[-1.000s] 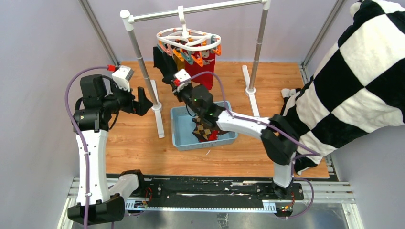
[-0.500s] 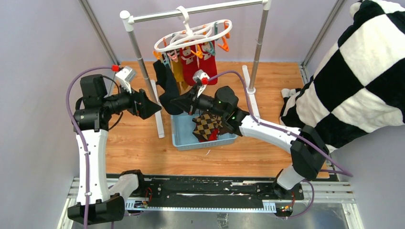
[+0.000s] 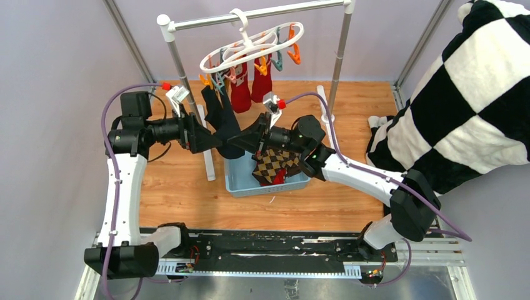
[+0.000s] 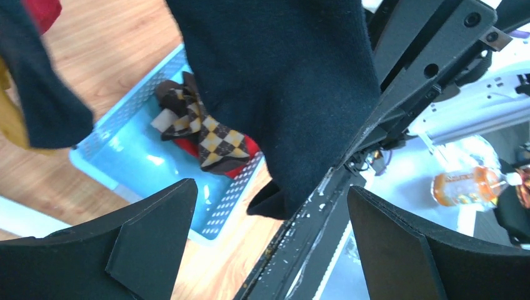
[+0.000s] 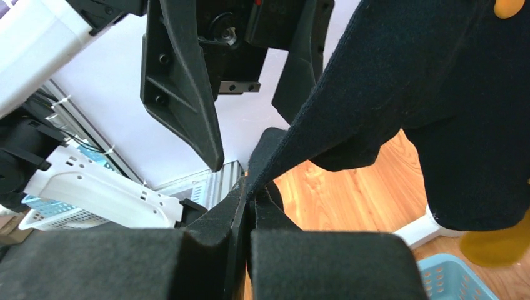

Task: Remove the socks clipped to the hanger
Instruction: Remove the sock from the hanger.

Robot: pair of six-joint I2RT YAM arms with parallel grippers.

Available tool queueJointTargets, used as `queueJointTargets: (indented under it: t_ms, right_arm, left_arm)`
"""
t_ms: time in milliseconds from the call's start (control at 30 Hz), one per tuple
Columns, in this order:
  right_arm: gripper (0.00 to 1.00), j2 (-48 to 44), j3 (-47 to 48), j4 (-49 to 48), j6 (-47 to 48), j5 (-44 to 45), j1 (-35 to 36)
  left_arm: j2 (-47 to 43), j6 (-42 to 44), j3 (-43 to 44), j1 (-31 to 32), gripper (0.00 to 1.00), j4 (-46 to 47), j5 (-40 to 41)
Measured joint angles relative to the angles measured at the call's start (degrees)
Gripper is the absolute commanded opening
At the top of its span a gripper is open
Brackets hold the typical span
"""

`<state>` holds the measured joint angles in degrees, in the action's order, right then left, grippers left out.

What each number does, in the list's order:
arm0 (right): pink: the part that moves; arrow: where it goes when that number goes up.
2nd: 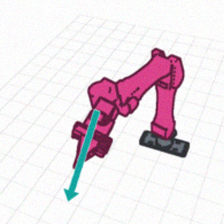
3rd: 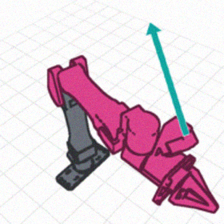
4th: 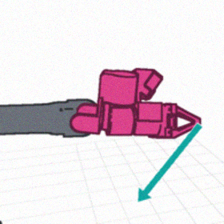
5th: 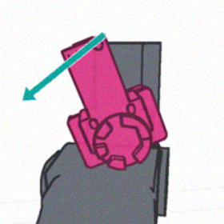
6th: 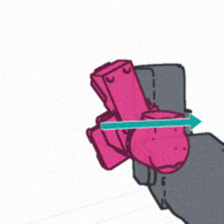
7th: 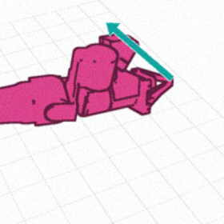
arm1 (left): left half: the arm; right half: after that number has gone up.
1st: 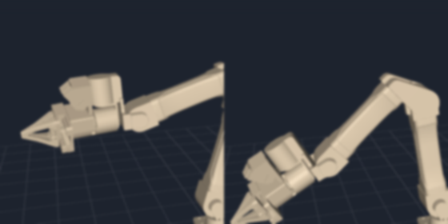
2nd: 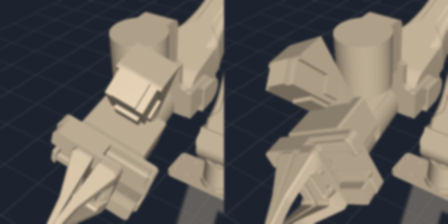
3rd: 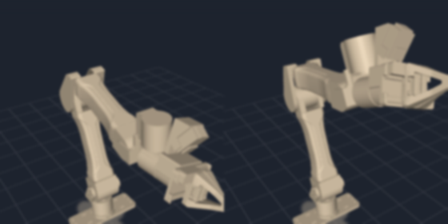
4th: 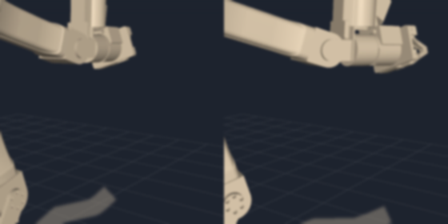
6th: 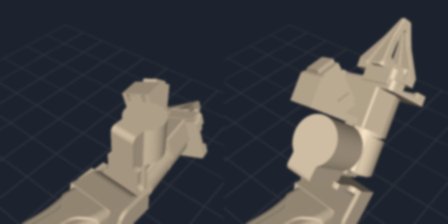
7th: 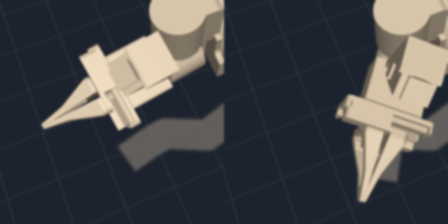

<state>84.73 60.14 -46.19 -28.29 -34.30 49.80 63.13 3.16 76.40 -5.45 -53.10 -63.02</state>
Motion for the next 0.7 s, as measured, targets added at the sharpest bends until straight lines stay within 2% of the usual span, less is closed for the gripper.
queueJointTargets:
  t_ms: [267, 467, 700]
  right_arm:
    - [0.00, 0.17, 0.02, -2.25, -3.76, -3.80, -0.33]
    - [0.00, 1.73, 0.44, -3.41, -5.90, -6.64, -0.33]
    - [0.03, 2.91, 0.44, -3.45, -6.93, -7.72, -0.33]
  left_arm:
    - [1.90, -1.55, 2.51, 2.80, 0.98, -0.15, -2.10]
    - [2.89, -1.84, 2.69, 3.72, 0.82, -0.20, -4.55]
    - [2.91, -1.51, 2.69, 4.15, 0.49, -0.20, -6.01]
